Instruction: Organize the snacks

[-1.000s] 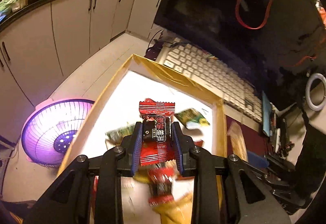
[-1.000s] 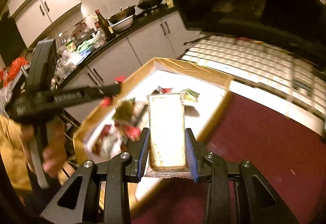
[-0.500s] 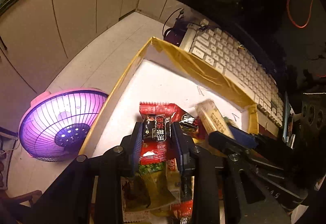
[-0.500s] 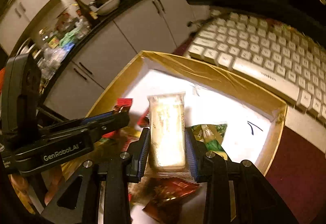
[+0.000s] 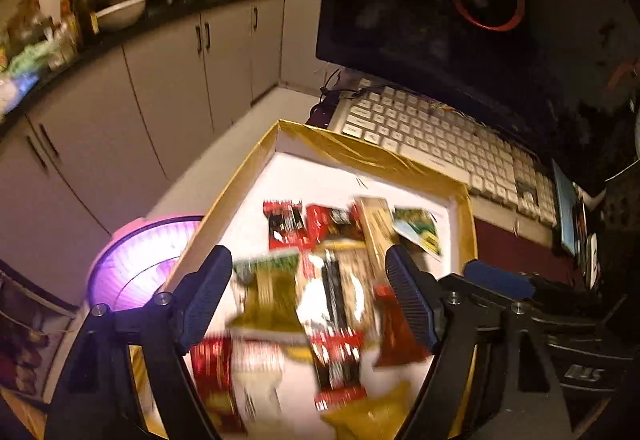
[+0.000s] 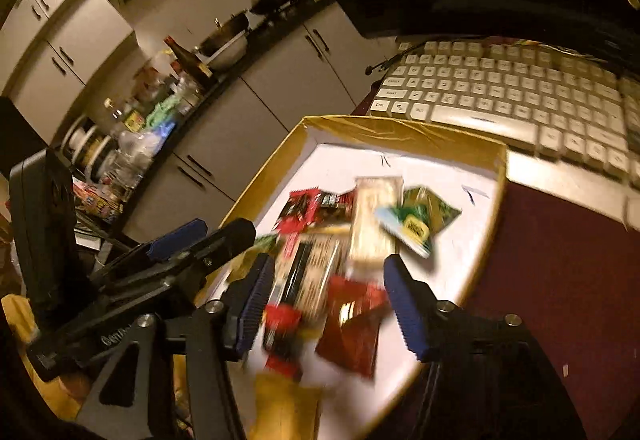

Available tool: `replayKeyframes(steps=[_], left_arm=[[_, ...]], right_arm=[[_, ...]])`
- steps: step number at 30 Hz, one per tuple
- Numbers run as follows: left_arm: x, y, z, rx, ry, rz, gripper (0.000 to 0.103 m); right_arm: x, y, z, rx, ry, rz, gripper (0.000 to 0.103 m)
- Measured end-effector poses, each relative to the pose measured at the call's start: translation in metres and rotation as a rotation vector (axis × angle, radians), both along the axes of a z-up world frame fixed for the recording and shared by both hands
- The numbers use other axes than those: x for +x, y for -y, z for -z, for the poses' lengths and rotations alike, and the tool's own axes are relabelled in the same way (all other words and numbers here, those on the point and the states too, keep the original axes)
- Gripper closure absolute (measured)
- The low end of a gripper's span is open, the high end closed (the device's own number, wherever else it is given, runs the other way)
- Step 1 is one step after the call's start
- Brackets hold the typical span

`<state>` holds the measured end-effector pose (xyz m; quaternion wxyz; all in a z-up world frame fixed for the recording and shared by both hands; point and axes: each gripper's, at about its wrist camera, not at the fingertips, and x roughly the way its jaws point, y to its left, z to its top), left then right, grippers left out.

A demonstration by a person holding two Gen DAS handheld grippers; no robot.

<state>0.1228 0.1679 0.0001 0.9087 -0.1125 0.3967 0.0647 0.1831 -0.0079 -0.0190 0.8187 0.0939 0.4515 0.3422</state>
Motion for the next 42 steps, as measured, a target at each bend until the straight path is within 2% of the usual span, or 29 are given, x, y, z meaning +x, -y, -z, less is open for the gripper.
replayKeyframes(steps=[3, 8, 12, 14, 18, 22, 27, 32, 42], left_arm=[[-0.024, 0.012, -0.007, 0.009, 0.038, -0.033, 0.024], [-0.062, 0.029, -0.013, 0.080, 0.091, -0.073, 0.024], [-0.081, 0.036, -0.004, 0.148, 0.085, -0.118, 0.020], [-0.081, 0.039, 0.005, 0.172, 0.059, -0.139, 0.020], [-0.086, 0.039, 0.013, 0.133, 0.044, -0.149, 0.020], [-0.089, 0.047, 0.018, 0.139, 0.034, -0.125, 0.020], [-0.099, 0.051, 0.018, 0.176, 0.036, -0.130, 0.020], [-0.096, 0.045, 0.024, 0.145, 0.011, -0.119, 0.020], [-0.093, 0.032, 0.031, 0.147, 0.006, -0.128, 0.020]], right_arm=[[-0.027, 0.017, -0.004, 0.023, 0.027, 0.015, 0.028], [-0.069, 0.044, 0.001, 0.038, 0.047, 0.068, 0.026], [-0.098, 0.064, 0.010, 0.013, 0.065, 0.177, 0.024], [-0.106, 0.070, 0.012, 0.000, 0.072, 0.177, 0.024], [-0.121, 0.074, 0.015, -0.029, 0.088, 0.157, 0.024], [-0.129, 0.069, 0.009, -0.054, 0.138, 0.132, 0.024], [-0.131, 0.057, 0.005, -0.052, 0.147, 0.099, 0.024], [-0.132, 0.049, 0.006, -0.085, 0.156, 0.092, 0.024], [-0.122, 0.034, 0.008, -0.091, 0.141, 0.095, 0.024]])
